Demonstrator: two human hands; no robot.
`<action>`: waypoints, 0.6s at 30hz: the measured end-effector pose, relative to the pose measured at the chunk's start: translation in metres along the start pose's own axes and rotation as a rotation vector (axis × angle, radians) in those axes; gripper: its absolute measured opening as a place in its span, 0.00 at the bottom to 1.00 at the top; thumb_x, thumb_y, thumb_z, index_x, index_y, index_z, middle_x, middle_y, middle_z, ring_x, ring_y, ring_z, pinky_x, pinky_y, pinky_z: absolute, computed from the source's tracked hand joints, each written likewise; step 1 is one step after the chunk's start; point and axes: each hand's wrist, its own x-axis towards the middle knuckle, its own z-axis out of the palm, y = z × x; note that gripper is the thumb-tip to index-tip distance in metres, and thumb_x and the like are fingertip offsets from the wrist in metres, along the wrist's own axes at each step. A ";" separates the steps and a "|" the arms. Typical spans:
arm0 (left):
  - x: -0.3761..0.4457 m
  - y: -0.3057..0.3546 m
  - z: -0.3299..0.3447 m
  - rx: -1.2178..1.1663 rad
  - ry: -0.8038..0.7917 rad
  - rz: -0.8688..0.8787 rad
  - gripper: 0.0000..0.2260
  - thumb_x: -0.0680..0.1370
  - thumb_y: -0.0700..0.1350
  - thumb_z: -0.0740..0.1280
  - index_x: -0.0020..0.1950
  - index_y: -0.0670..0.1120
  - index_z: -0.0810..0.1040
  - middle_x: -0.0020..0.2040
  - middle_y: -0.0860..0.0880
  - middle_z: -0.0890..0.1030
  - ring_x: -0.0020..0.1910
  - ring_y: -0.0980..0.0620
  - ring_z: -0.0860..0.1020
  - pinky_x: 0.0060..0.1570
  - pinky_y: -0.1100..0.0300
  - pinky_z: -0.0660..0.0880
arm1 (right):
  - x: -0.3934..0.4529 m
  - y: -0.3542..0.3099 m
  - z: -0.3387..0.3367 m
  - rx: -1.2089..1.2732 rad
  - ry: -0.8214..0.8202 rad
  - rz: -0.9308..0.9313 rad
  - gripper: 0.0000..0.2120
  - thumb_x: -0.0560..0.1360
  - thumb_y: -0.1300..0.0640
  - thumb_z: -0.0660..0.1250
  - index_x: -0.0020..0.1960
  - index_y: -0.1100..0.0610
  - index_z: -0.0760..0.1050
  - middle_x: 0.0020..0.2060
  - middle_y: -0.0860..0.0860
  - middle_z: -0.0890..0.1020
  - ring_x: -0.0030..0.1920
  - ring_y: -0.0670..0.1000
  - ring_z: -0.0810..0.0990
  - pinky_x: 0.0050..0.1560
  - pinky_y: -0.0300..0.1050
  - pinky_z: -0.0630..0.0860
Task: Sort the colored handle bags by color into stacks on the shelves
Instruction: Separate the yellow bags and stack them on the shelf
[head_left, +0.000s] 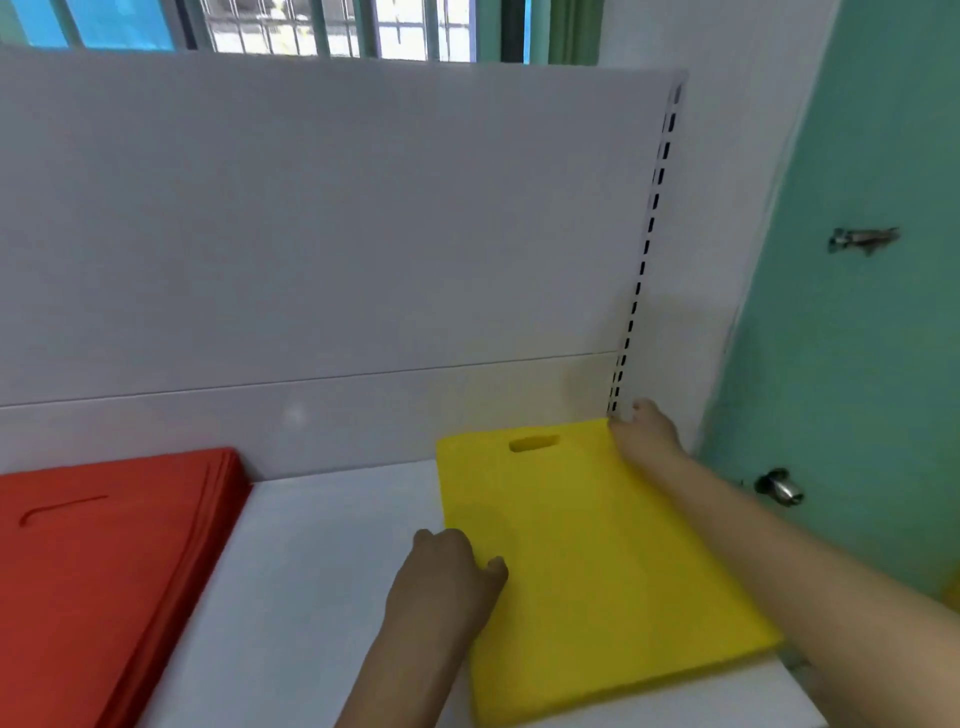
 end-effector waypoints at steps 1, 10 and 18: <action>0.000 0.003 0.002 -0.002 0.013 -0.012 0.13 0.79 0.58 0.62 0.45 0.49 0.68 0.53 0.47 0.70 0.55 0.46 0.76 0.47 0.57 0.71 | 0.001 -0.002 0.001 -0.014 -0.051 0.033 0.25 0.80 0.55 0.60 0.73 0.63 0.60 0.67 0.60 0.71 0.59 0.59 0.73 0.47 0.43 0.68; -0.012 0.014 0.034 0.035 0.139 -0.019 0.23 0.80 0.54 0.61 0.72 0.47 0.65 0.68 0.44 0.66 0.68 0.44 0.63 0.65 0.54 0.65 | -0.001 -0.020 0.008 -0.446 -0.204 -0.039 0.33 0.79 0.52 0.60 0.76 0.65 0.51 0.74 0.64 0.58 0.60 0.61 0.73 0.50 0.47 0.74; -0.027 -0.024 0.024 -0.192 0.379 0.090 0.30 0.81 0.56 0.59 0.80 0.51 0.54 0.75 0.50 0.61 0.72 0.52 0.62 0.68 0.59 0.65 | -0.079 -0.131 0.019 -0.482 -0.047 -0.697 0.21 0.81 0.46 0.56 0.66 0.59 0.70 0.59 0.58 0.77 0.59 0.59 0.76 0.49 0.49 0.72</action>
